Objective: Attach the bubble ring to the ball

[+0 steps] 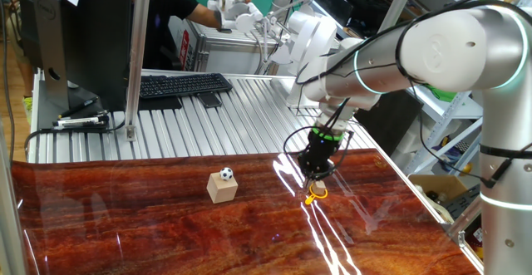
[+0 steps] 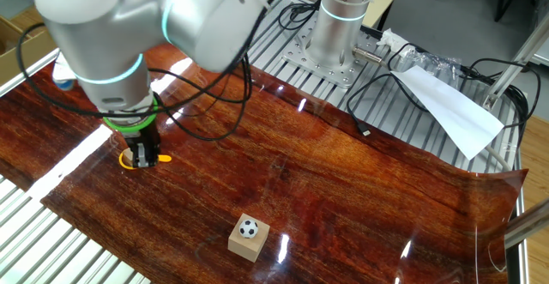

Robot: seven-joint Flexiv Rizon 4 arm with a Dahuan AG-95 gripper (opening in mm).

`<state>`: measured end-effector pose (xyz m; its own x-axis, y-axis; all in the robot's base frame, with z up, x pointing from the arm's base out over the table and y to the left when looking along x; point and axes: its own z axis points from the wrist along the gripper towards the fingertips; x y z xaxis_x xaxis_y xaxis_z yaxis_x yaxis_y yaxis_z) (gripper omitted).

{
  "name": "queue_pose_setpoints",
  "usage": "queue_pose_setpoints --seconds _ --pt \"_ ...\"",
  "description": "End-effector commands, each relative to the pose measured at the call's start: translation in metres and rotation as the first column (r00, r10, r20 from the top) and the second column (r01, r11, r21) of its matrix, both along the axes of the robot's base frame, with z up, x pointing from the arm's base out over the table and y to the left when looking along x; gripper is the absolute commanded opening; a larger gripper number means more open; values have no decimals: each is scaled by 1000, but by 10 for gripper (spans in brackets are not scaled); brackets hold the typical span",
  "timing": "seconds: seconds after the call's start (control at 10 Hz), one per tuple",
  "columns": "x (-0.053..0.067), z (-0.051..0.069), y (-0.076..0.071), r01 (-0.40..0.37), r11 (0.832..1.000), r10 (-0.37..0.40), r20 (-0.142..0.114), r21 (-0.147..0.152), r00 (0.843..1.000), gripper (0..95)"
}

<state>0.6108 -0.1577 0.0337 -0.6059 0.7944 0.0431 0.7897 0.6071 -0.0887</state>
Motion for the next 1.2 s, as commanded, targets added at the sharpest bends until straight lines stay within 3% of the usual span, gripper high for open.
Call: queue_pose_setpoints --seconds 0.1,0.6,1.2 --pt "-3 3 0 37 999 -37 -3 -8 999 0" --pt "-3 3 0 49 999 -49 -8 -12 999 0" --pt "-3 3 0 70 997 -70 3 -44 998 0"
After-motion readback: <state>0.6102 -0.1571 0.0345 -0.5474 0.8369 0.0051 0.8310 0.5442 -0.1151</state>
